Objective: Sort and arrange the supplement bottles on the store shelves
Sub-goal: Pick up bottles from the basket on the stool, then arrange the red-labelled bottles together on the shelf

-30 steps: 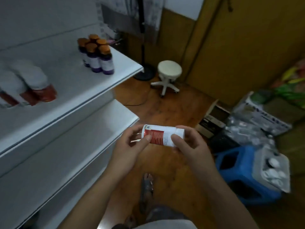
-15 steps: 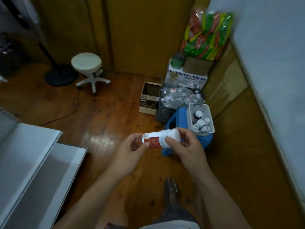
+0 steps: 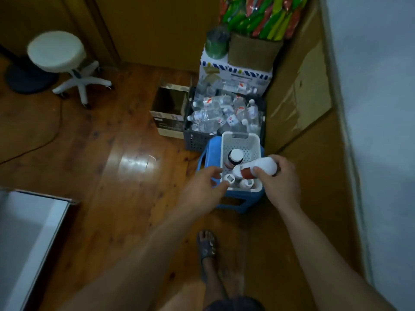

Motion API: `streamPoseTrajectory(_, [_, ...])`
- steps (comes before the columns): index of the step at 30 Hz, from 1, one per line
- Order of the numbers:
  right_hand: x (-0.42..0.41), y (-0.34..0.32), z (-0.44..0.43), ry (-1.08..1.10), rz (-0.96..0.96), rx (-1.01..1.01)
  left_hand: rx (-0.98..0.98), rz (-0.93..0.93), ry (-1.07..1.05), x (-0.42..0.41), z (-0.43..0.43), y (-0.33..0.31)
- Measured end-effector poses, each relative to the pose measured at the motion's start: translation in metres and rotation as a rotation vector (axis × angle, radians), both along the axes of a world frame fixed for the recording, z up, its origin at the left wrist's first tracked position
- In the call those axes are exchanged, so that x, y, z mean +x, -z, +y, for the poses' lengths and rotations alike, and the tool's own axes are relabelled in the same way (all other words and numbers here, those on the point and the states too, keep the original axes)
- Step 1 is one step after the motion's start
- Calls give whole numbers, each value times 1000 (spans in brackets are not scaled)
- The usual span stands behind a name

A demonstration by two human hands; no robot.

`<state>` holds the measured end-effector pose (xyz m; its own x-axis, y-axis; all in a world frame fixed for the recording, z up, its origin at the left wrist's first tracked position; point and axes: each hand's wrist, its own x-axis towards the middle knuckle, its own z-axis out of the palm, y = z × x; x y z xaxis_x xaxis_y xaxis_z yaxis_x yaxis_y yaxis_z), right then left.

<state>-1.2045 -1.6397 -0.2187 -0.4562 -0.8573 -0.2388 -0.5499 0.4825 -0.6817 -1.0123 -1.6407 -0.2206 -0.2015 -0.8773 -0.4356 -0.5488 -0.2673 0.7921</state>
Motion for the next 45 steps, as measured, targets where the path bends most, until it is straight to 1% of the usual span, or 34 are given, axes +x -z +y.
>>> streamPoseTrajectory(4, [-38, 40, -55, -15, 93, 68, 26, -52, 33, -30, -33, 21])
streamPoseTrajectory(9, [-57, 88, -96, -187, 148, 139, 90, -106, 7, -39, -54, 48])
streamPoseTrajectory(14, [-57, 131, -122, -286, 214, 203, 99, -123, -20, -35, -78, 61])
streamPoseTrajectory(19, [-55, 156, -149, -382, 354, 263, 122, -130, -47, -26, -81, 75])
streamPoseTrajectory(21, [-58, 165, -154, -398, 378, 304, 125, -146, -48, -23, -78, 81])
streamPoseTrajectory(25, [-60, 183, -153, -501, 404, 471, 160, -150, -46, -22, -74, 88])
streamPoseTrajectory(28, [-61, 189, -151, -500, 395, 540, 161, -143, -52, -23, -74, 90])
streamPoseTrajectory(33, [-64, 176, -155, -471, 381, 536, 117, -259, -48, -15, -68, 83])
streamPoseTrajectory(37, [-45, 147, -147, -467, 358, 485, 93, -274, -82, 2, -51, 59])
streamPoseTrajectory(39, [-22, 126, -141, -496, 332, 453, 45, -329, -73, 22, -38, 38])
streamPoseTrajectory(42, [31, 91, -131, -581, 276, 401, -72, -466, -55, 66, -14, 7])
streamPoseTrajectory(45, [103, 46, -119, -709, 256, 310, -93, -495, -196, 120, 17, -31])
